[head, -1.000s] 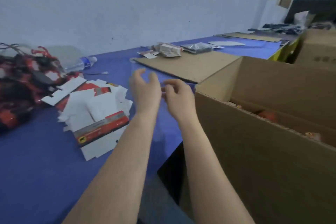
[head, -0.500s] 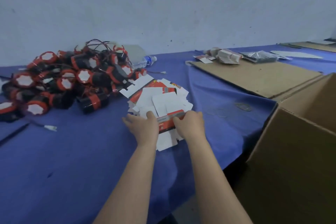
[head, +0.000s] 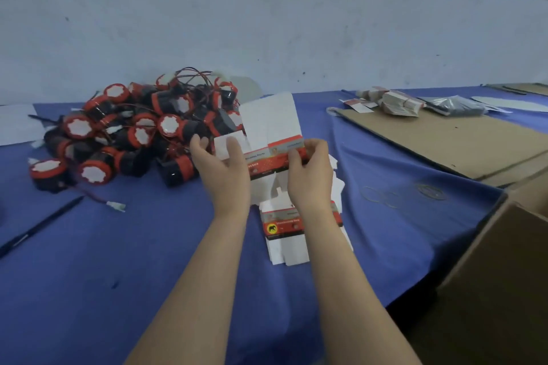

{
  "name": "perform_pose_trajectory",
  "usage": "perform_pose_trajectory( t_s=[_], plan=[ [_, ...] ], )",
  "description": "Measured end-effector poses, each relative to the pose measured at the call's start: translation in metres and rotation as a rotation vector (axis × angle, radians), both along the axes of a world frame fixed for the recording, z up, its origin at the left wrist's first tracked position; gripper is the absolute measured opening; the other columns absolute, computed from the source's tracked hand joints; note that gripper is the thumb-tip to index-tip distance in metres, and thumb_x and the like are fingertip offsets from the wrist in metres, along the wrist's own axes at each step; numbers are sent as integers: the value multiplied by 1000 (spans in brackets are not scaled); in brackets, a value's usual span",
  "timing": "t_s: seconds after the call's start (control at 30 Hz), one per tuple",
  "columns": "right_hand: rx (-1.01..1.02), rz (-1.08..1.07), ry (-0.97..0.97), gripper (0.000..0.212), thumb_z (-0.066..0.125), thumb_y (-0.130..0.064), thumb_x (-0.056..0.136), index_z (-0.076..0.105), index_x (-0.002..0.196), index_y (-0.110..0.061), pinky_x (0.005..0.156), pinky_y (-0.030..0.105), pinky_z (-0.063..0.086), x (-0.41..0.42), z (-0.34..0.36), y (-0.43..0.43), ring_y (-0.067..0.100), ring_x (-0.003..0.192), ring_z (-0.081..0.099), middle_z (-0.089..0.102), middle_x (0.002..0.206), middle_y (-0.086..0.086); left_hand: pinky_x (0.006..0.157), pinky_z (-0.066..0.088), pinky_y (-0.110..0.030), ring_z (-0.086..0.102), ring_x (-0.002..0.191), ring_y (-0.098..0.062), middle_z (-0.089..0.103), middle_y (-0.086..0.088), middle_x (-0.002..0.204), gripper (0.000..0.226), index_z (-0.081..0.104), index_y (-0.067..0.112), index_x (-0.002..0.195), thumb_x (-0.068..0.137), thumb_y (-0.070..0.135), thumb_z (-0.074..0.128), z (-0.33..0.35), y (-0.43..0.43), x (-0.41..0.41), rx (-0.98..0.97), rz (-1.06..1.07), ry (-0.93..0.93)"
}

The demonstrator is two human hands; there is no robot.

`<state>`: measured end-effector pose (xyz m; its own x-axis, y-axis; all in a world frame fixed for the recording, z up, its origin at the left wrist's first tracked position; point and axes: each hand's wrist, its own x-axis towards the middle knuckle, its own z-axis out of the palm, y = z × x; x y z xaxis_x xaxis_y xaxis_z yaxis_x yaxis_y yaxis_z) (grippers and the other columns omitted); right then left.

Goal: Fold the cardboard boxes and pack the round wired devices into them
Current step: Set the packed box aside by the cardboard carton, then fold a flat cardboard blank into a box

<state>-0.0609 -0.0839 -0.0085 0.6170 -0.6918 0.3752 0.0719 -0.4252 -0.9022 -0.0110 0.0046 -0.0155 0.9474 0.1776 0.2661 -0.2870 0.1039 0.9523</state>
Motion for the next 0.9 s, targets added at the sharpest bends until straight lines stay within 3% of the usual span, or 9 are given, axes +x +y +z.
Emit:
perform_pose_trajectory(
  t_s=[0.1, 0.23, 0.37, 0.47, 0.57, 0.63, 0.7, 0.9],
  plan=[
    [48, 102, -83, 11, 47, -13, 98, 46, 107, -18, 55, 3, 37, 35, 2, 24, 0, 71, 52, 54, 83, -11, 83, 46, -22, 58, 107, -17, 59, 0, 117, 44, 44, 11, 136, 97, 29, 53, 3, 35, 28, 88, 33, -23],
    [-65, 295, -31, 26, 41, -17, 100, 54, 123, -17, 64, 7, 34, 80, -7, 70, 4, 84, 51, 59, 102, -8, 99, 45, -32, 55, 117, -18, 58, -2, 130, 47, 41, 14, 139, 96, 28, 55, -5, 85, 56, 144, 101, -58],
    [-57, 480, -46, 43, 42, -35, 100, 38, 142, -26, 73, -2, 36, 105, -29, 114, -17, 91, 52, 53, 124, -14, 98, 45, -31, 52, 120, -17, 53, -1, 134, 52, 35, 16, 141, 95, 31, 56, -22, 125, 70, 120, 167, -48],
    [-3, 588, 8, 58, 47, -53, 92, 28, 145, -38, 89, 7, 42, 109, -58, 132, -1, 117, 52, 52, 133, -16, 88, 47, -18, 52, 119, -11, 49, 4, 136, 53, 31, 22, 142, 96, 34, 53, -41, 146, 73, 105, 167, -48],
    [20, 686, 29, 81, 50, -67, 78, 26, 148, -32, 99, 15, 41, 110, -74, 137, 1, 127, 46, 49, 138, -17, 93, 48, -24, 54, 115, -4, 50, 9, 132, 43, 31, 31, 138, 98, 39, 43, -52, 156, 75, 82, 171, -79],
    [26, 697, 0, 80, 55, -65, 80, 30, 146, -28, 92, 11, 43, 111, -75, 136, -7, 121, 48, 52, 135, -18, 96, 46, -27, 52, 115, 0, 48, 14, 130, 35, 30, 36, 134, 100, 39, 38, -53, 154, 75, 61, 176, -80],
    [4, 675, -37, 71, 62, -57, 83, 36, 142, -27, 82, 3, 42, 112, -74, 137, -14, 112, 50, 55, 126, -23, 104, 43, -36, 48, 124, -9, 45, 6, 138, 40, 29, 30, 140, 101, 36, 37, -53, 152, 75, 82, 206, -81],
    [26, 632, -76, 60, 63, -50, 82, 40, 132, -25, 78, 2, 42, 108, -76, 138, -15, 104, 53, 57, 113, -28, 102, 45, -42, 51, 122, -18, 49, -3, 135, 47, 32, 16, 137, 97, 30, 52, -55, 150, 73, 95, 246, -75]
  ],
)
